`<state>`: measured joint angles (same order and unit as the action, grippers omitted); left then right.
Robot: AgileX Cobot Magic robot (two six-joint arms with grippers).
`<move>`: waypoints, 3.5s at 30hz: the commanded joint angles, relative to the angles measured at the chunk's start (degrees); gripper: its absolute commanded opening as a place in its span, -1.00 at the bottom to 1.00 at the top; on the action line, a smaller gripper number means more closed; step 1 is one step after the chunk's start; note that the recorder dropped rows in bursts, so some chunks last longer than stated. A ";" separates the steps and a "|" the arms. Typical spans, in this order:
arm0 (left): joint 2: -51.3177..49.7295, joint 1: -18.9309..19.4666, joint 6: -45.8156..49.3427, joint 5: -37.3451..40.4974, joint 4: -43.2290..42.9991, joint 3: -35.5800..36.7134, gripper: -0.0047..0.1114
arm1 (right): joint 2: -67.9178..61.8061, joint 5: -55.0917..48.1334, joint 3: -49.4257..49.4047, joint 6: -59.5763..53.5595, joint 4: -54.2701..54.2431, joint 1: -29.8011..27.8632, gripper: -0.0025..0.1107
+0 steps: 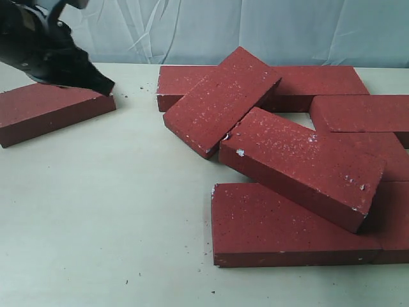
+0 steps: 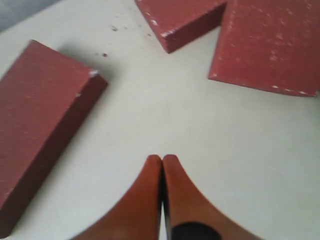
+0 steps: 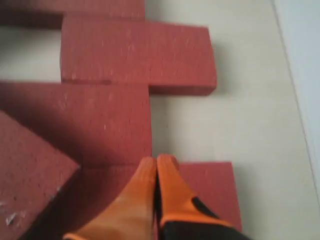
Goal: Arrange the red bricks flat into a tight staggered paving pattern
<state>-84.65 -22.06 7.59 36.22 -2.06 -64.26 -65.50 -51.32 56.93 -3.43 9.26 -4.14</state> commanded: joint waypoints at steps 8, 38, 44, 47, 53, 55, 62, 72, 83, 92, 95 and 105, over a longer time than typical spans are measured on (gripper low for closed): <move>-13.55 -0.57 15.71 6.71 20.09 -8.73 -0.92 | -8.06 -10.01 -3.83 -2.65 -9.93 0.23 -0.97; -33.69 -13.62 17.15 6.47 22.86 -24.87 -0.92 | -15.03 7.26 -14.89 -6.02 -15.98 0.26 -0.97; -34.20 -15.80 18.61 3.85 24.98 -24.87 -0.92 | -20.70 9.89 -14.89 -10.32 -23.00 0.26 -0.97; -34.20 -15.93 18.61 4.09 25.80 -24.87 -0.92 | -20.87 9.77 -14.75 -11.56 -25.29 0.26 -0.97; -31.41 -15.80 19.87 4.89 24.52 -24.87 -0.92 | -20.87 5.31 -11.23 -13.46 -28.49 0.52 -0.97; -29.50 -15.80 19.75 5.52 24.36 -24.87 -0.92 | -20.87 3.22 -9.60 -13.46 -28.60 1.66 -0.97; -22.46 -15.59 12.79 10.24 15.48 -24.73 -0.92 | -21.12 1.27 -1.56 -13.61 -28.86 9.44 -0.97; -15.40 -11.49 4.97 15.18 7.69 -17.81 -0.92 | -28.62 1.11 7.70 -12.91 -28.86 18.91 -0.97; -4.68 -0.72 1.34 12.70 3.23 0.47 -0.92 | -39.12 1.78 19.88 -12.38 -29.23 29.47 -0.97; -1.93 10.07 -0.12 9.33 2.59 12.65 -0.92 | -50.27 2.03 30.98 -11.56 -29.72 37.72 -0.97; -2.04 13.11 -1.57 8.92 2.06 15.39 -0.92 | -53.28 2.03 33.92 -11.56 -30.79 39.57 -0.97; -2.04 21.98 -4.07 4.02 -1.51 20.18 -0.92 | -60.94 1.33 38.82 -11.56 -29.68 41.53 -0.97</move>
<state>-87.08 -1.60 4.50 42.13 -2.39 -45.26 -125.70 -49.69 95.16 -15.01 -20.74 37.28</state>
